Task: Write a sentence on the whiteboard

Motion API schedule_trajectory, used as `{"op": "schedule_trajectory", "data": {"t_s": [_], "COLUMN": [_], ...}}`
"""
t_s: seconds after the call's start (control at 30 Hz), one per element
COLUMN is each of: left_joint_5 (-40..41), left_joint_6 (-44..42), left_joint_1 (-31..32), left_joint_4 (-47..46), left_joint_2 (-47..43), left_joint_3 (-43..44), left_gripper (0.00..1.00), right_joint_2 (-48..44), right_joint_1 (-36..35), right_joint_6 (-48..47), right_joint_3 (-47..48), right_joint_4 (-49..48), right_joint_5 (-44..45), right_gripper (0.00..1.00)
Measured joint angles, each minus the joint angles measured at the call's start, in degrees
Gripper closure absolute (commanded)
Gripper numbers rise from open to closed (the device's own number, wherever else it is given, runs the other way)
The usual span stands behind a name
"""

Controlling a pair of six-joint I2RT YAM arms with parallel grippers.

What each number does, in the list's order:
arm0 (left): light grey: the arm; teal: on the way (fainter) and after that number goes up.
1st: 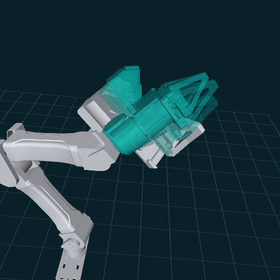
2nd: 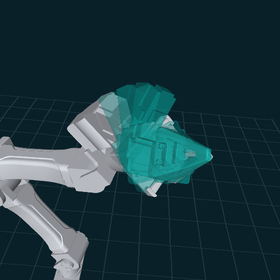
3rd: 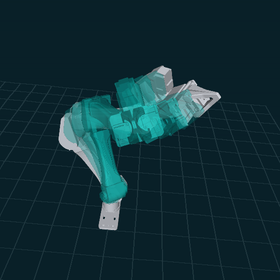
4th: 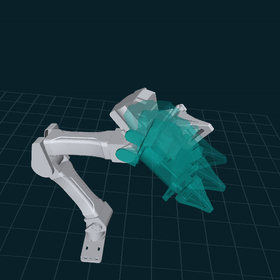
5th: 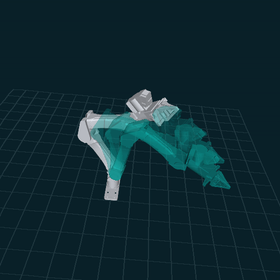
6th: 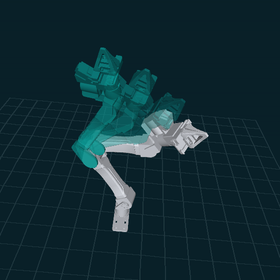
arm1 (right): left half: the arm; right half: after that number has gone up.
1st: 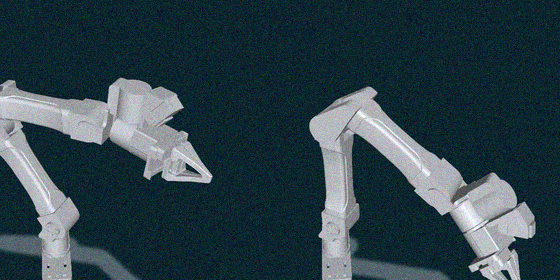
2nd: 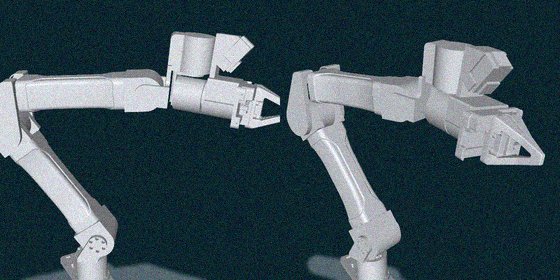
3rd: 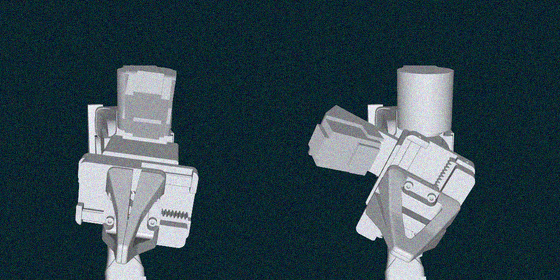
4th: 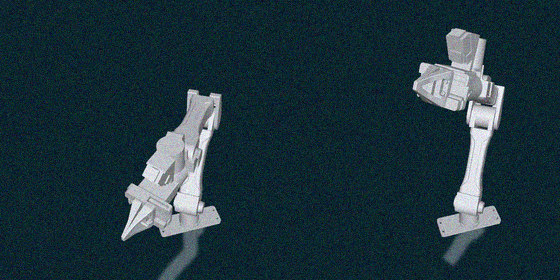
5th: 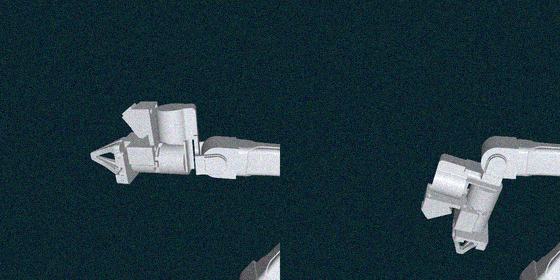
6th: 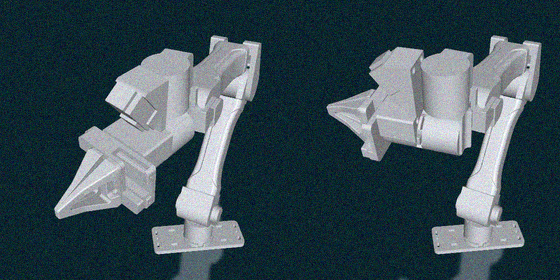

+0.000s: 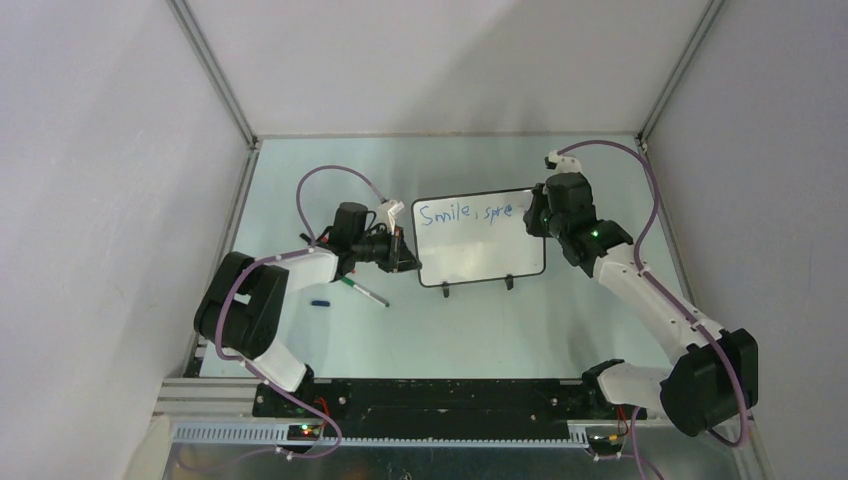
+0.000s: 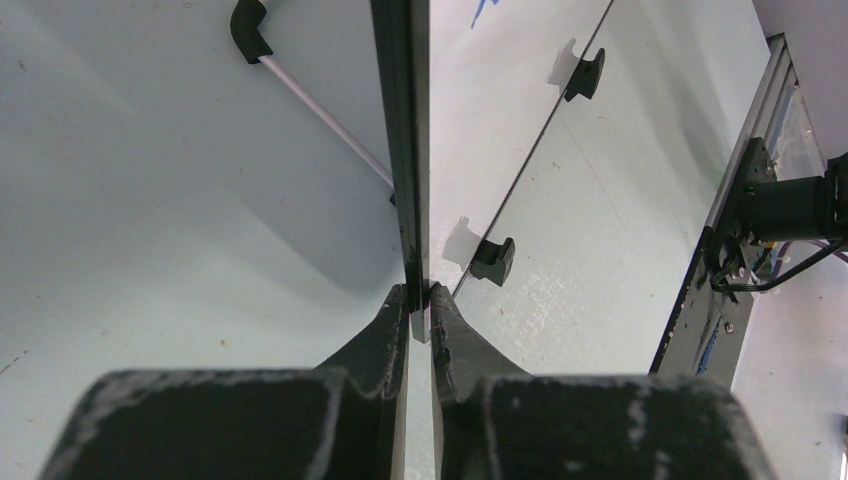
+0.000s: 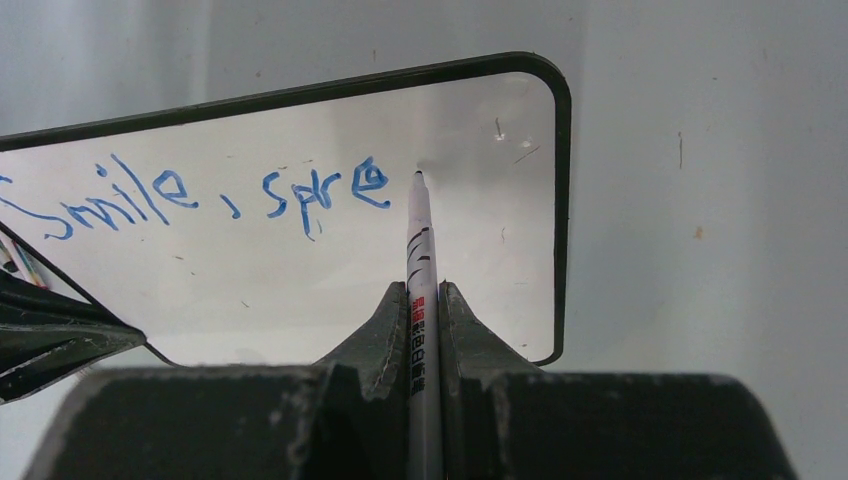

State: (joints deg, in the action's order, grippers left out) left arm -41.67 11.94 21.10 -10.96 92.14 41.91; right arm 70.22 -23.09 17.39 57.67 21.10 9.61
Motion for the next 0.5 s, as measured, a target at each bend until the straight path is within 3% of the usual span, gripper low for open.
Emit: {"op": "schedule_trajectory", "data": {"t_s": [0.5], "left_joint_5": [0.2], "left_joint_6": [0.0], "left_joint_1": [0.0], "left_joint_4": [0.0], "left_joint_2": [0.0], "left_joint_3": [0.0], "left_gripper": [1.00], "right_joint_2": [1.5], "right_joint_1": [0.7], "right_joint_6": [0.2], "right_joint_3": [0.0], "right_joint_4": [-0.7], "right_joint_5": [-0.1], "right_gripper": [1.00]}}
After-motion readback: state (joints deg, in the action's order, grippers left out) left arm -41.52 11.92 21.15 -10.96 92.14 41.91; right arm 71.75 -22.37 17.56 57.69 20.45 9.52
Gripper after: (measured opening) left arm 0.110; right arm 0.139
